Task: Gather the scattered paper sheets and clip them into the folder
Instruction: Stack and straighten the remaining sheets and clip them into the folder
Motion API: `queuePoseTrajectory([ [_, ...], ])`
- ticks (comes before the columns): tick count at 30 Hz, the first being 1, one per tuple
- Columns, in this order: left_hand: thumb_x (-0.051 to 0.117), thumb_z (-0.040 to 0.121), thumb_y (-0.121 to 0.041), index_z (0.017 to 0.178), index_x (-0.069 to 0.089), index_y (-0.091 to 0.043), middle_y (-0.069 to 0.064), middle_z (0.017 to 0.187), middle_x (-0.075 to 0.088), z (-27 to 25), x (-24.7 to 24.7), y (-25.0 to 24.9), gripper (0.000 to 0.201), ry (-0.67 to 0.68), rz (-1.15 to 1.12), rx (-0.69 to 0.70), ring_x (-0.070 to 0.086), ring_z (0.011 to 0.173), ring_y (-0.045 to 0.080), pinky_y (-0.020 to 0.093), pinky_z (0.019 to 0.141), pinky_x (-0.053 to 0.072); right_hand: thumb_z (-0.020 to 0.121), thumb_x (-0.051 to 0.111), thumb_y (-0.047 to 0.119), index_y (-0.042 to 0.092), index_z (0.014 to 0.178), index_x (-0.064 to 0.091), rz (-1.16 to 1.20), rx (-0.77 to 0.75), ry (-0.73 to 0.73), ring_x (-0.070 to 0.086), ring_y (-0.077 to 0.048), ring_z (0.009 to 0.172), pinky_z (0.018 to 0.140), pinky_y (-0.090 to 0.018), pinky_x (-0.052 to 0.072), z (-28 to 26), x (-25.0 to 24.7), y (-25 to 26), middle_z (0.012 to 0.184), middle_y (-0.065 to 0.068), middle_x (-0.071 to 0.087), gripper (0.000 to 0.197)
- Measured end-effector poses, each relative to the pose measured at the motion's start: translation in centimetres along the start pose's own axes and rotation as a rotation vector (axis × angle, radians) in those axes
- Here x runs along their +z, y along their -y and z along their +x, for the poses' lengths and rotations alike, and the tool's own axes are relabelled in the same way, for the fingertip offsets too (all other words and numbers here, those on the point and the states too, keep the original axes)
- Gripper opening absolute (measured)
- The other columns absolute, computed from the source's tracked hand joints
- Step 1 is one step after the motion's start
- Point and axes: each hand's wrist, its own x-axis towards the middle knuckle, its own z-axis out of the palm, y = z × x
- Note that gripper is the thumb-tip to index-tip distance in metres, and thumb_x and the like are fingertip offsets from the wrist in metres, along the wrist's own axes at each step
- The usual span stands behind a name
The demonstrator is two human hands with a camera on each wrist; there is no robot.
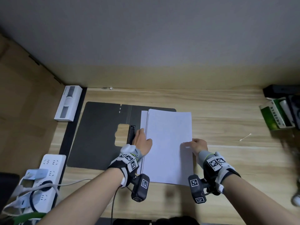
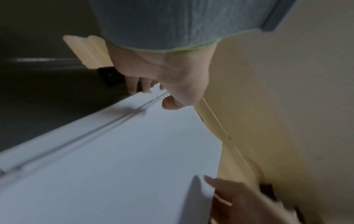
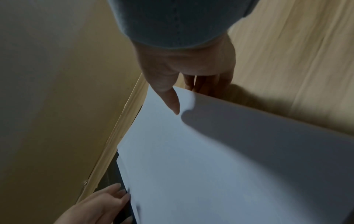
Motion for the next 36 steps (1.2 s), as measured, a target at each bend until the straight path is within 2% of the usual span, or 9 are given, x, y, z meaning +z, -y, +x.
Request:
queuePoseTrajectory([
  [5,0.057,0.082,-0.017,0.120,0.046,0.001,0.016,0.125,0.044,1.1,0.2,-0.8,0.042,-0.047,-0.212,-0.235,0.054,0.106,0.036,0.039,0.082,0.044,0.066,0.074,0.008,0.016,0.080,0.069,-0.059,-0.059,0.010,0.067,-0.027,0.081,0.075,-0.031,0.054,-0.7,0.2,-0.1,0.089,-0.007,0.074,0.017],
  [9,0.056,0.076,-0.011,0.068,0.052,-0.006,0.009,0.068,0.052,1.8,-0.5,-1.1,0.011,-0.052,-0.352,-0.371,0.043,0.057,0.021,0.023,0.054,0.031,0.065,0.069,0.011,0.019,0.092,0.065,-0.041,-0.097,0.006,0.068,-0.024,0.086,0.084,-0.037,0.058,-1.0,0.5,-0.6,0.091,0.000,0.071,0.029],
  [13,0.057,0.077,0.002,0.048,0.036,-0.013,-0.008,0.027,0.028,1.5,-0.2,-1.3,0.039,-0.055,-0.364,-0.399,0.030,0.039,0.013,0.015,0.042,0.020,0.071,0.073,0.007,0.017,0.101,0.056,0.042,-0.142,0.049,0.064,-0.021,0.088,0.084,-0.035,0.054,-0.6,-0.4,-0.9,0.096,-0.001,0.066,0.035],
  [16,0.063,0.062,-0.007,0.074,0.049,-0.015,0.003,0.060,0.052,0.7,0.7,-1.1,0.020,-0.012,-0.458,-0.315,0.051,0.058,0.020,0.023,0.055,0.040,0.073,0.078,0.005,0.012,0.110,0.052,0.164,-0.124,0.127,0.063,-0.024,0.091,0.088,-0.036,0.053,-0.2,-1.3,-1.2,0.097,-0.004,0.064,0.046],
  [19,0.069,0.073,0.000,0.112,0.058,-0.012,0.011,0.103,0.068,-0.1,1.3,-0.6,0.042,0.129,-0.529,-0.257,0.068,0.097,0.032,0.040,0.086,0.056,0.071,0.077,0.004,0.007,0.098,0.063,0.138,-0.099,0.205,0.067,-0.024,0.085,0.079,-0.032,0.055,-0.8,-1.9,-1.3,0.092,-0.006,0.072,0.031],
  [23,0.065,0.080,0.008,0.111,0.065,-0.007,0.013,0.106,0.072,-1.3,1.4,-2.4,0.034,0.228,-0.531,-0.161,0.069,0.102,0.031,0.046,0.092,0.055,0.068,0.077,0.005,0.011,0.085,0.073,0.078,-0.117,0.202,0.072,-0.028,0.091,0.084,-0.038,0.059,-1.4,-4.0,-2.1,0.091,-0.005,0.076,0.018],
  [28,0.061,0.086,0.006,0.117,0.061,-0.014,0.009,0.108,0.069,-2.1,-0.1,-8.1,0.037,0.248,-0.567,0.029,0.068,0.100,0.028,0.042,0.089,0.055,0.085,0.072,0.011,0.003,0.114,0.065,0.251,-0.274,0.141,0.068,-0.017,0.082,0.070,-0.029,0.053,-2.8,-8.0,0.0,0.107,-0.009,0.072,0.031],
  [32,0.061,0.086,0.005,0.118,0.061,-0.009,0.011,0.113,0.069,-2.6,-2.0,-14.0,0.035,0.202,-0.550,0.274,0.069,0.099,0.027,0.043,0.089,0.056,0.077,0.082,0.017,0.009,0.120,0.060,0.394,-0.456,0.080,0.071,-0.016,0.095,0.077,-0.030,0.056,-4.7,-12.5,4.4,0.113,-0.003,0.073,0.049],
  [36,0.064,0.086,0.008,0.121,0.055,0.002,0.012,0.111,0.067,-2.8,-3.9,-18.2,0.037,0.175,-0.542,0.469,0.068,0.085,0.015,0.028,0.079,0.058,0.073,0.085,0.021,0.015,0.114,0.067,0.400,-0.563,0.120,0.071,-0.005,0.094,0.076,-0.020,0.054,-6.6,-16.4,8.1,0.106,0.006,0.075,0.045],
])
